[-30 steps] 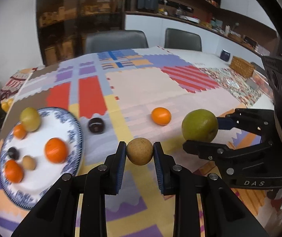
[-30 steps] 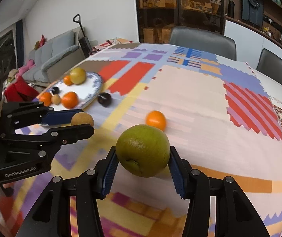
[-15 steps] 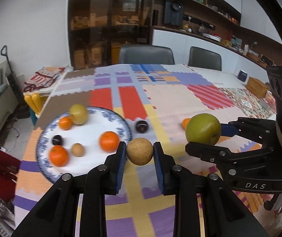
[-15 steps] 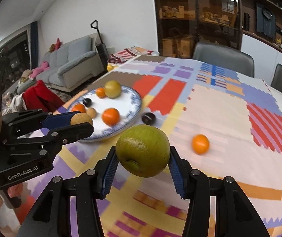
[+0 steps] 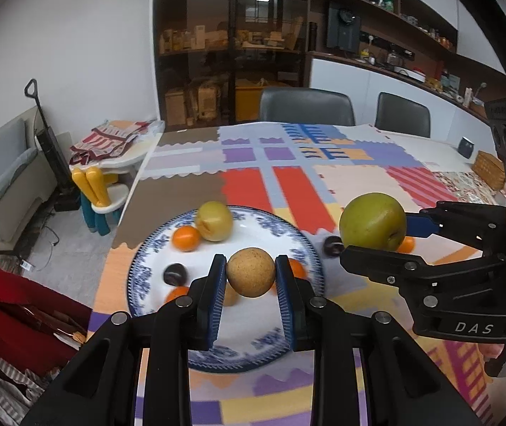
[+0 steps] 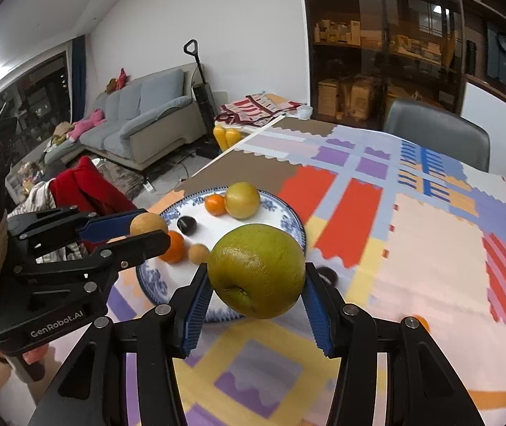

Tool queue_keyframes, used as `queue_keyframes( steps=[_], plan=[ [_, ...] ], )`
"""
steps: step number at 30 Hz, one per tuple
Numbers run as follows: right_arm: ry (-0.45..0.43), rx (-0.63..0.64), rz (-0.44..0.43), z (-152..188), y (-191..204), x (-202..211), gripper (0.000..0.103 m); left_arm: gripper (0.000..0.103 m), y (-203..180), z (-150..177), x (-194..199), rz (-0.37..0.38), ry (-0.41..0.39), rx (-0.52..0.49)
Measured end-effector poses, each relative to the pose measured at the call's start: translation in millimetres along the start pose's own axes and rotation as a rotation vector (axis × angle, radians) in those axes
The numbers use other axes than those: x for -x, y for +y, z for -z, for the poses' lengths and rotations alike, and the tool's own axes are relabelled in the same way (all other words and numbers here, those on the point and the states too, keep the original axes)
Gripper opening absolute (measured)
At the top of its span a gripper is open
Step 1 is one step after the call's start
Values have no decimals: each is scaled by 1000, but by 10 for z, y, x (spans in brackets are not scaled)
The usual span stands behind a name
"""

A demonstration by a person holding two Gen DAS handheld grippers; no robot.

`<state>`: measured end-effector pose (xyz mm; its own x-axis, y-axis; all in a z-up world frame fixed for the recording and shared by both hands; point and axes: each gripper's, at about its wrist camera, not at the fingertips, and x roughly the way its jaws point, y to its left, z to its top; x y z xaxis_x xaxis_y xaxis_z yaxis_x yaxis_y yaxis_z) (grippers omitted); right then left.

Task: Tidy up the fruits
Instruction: 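Carry the kiwi and green apple over the plate with both tools, then open both tools to release the kiwi and apple onto the plate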

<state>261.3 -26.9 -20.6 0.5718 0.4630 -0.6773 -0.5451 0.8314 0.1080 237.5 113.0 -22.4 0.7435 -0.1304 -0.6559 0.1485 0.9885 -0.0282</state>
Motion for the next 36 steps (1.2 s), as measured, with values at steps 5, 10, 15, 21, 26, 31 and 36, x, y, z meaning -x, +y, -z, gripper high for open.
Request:
queue_keyframes(
  steps=[5,10,15,21,26,31,36],
  plan=[
    [36,13,-10,-156,41,-273,51,28,231,-64,-230,-11,32,17],
    [70,30,-12,-252,55,-541,51,28,386,-112,-434,-13,61,24],
    [102,32,-10,-307,51,-768,51,28,491,-133,-654,-20,98,21],
    [149,11,-12,-324,16,-1007,51,28,539,-100,-885,-12,157,22],
    [178,-5,-6,-311,-27,-1159,51,28,547,-92,-989,-11,185,19],
    [198,-12,5,-288,-59,-1232,51,31,564,-98,-1000,-26,194,18],
    [191,-6,29,-275,-36,-1203,54,38,585,-113,-910,-60,195,25]
  ],
)
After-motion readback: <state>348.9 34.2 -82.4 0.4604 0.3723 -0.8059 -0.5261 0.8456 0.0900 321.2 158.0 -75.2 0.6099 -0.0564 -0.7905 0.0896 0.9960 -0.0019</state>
